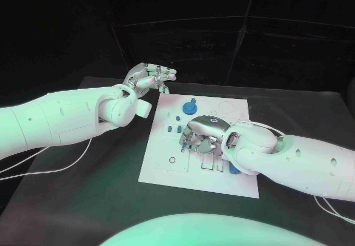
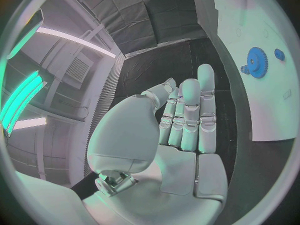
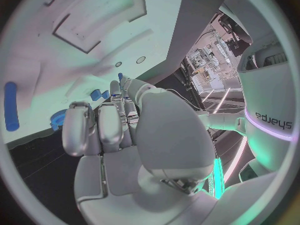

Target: Assemble the parts on the task board

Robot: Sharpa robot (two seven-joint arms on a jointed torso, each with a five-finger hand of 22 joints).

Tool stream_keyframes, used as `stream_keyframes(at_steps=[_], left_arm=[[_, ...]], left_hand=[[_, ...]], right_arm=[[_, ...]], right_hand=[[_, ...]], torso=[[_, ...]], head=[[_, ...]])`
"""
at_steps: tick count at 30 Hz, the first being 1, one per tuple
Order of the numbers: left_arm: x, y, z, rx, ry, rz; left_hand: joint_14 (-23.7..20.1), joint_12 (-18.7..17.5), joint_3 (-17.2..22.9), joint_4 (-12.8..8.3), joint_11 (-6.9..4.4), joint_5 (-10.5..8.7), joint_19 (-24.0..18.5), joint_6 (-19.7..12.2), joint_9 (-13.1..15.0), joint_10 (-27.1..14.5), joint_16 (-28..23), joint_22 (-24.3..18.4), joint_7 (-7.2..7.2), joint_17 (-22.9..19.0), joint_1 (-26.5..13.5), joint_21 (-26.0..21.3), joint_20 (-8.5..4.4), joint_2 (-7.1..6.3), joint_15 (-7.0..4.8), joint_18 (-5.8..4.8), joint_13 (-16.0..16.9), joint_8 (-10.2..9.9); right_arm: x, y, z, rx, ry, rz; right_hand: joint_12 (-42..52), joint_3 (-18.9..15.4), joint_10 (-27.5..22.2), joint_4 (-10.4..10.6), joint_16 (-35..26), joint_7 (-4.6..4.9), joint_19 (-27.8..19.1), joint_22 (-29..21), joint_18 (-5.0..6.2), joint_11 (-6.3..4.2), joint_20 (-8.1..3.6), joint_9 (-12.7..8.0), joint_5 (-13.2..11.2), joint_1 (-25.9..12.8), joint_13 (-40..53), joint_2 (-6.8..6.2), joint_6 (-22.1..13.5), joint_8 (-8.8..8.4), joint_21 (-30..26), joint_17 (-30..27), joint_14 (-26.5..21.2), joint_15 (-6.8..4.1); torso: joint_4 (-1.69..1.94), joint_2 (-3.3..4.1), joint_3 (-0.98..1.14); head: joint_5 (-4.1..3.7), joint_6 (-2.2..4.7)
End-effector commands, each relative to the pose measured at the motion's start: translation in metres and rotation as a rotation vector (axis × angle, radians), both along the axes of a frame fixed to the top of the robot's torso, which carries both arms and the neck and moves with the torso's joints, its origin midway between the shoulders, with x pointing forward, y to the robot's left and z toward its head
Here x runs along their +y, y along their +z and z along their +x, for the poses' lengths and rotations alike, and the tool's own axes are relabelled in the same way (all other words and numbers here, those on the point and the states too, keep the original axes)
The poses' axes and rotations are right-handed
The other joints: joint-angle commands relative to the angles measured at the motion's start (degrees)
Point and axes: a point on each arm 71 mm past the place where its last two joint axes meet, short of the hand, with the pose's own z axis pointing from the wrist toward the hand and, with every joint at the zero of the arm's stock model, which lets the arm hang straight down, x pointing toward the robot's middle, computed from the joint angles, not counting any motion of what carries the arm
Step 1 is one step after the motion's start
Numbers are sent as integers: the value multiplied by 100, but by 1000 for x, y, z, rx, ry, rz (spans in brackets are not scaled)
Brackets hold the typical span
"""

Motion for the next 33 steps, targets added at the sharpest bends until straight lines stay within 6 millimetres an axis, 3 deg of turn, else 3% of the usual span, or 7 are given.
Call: stream_keyframes(at_steps=[1, 33], left_arm=[[-1, 1, 0, -2, -7, -8], [0, 1, 0, 6, -8, -6]], left_hand=[[-46, 20, 7, -1, 4, 28, -24, -24, -1, -48, 33, -9, 15, -9, -8, -19, -26, 41, -4, 75, 1, 32], [-48, 27, 4, 3, 8, 28, -22, -30, -2, -56, 36, -12, 19, -14, -16, -23, -25, 42, -2, 74, 0, 32]], right_arm=[[2, -2, -1, -2, 24, -24], [9, -11, -1, -22, 31, -98]], right_hand=[[-24, -5, -8, -41, 27, 30, 36, 14, -32, 43, 11, 1, 21, -83, -5, -12, 0, -14, 31, -6, 150, -15], [-28, -9, -6, -47, 30, 30, 39, 22, -33, 44, 15, 2, 31, -119, -4, -7, 5, -14, 37, -9, 149, -12]], torso=[[-3, 4, 4], [-2, 3, -1]], head=[[23, -13], [12, -60]])
